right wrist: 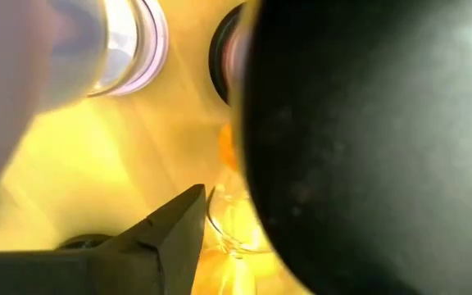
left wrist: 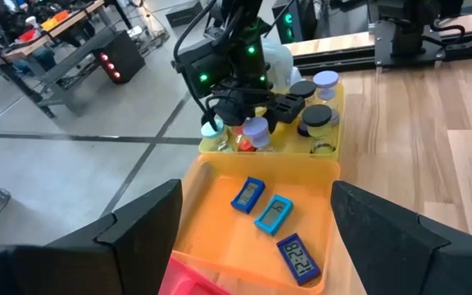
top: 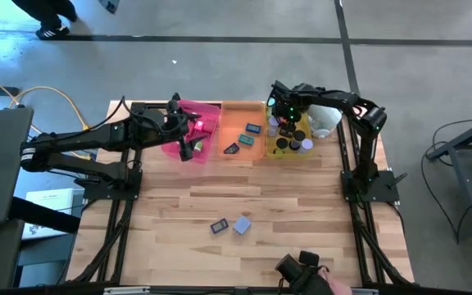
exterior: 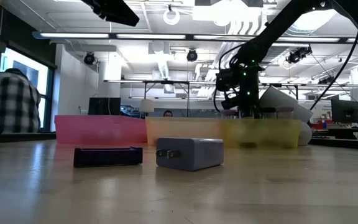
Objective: Pick & Place Office items
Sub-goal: Put the yellow hourglass into the yellow bin
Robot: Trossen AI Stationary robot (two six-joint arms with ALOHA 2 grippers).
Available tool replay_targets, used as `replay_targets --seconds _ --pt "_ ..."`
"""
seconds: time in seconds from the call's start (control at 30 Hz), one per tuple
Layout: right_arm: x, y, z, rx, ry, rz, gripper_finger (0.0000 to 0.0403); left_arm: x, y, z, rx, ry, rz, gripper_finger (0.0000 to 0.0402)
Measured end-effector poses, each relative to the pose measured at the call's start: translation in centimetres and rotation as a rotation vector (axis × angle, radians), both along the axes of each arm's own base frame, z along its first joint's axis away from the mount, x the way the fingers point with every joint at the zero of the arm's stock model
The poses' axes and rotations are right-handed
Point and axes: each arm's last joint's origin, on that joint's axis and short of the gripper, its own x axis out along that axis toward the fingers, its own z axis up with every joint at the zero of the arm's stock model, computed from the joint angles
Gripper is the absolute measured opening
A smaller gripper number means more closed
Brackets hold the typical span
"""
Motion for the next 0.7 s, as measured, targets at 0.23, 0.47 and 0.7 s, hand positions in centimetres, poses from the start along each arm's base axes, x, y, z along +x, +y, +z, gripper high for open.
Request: replay_targets --seconds 0.23,0.47,0.7 --pt "0.09 -0.09 0.01 -0.009 -0.003 0.034 0.0141 0.00 0.01 0.00 -0.002 -0.001 0.000 0.0305" --pt "0.12 -0.12 -0.02 -0.011 -0.006 0.034 0.0141 0.00 -0.01 0.00 -0.004 -0.002 -0.003 0.0305" --pt "0.05 0.01 0.61 -0.055 0.011 0.005 0.0140 0.03 0.00 0.10 0.000 -0.011 -0.004 0.0305"
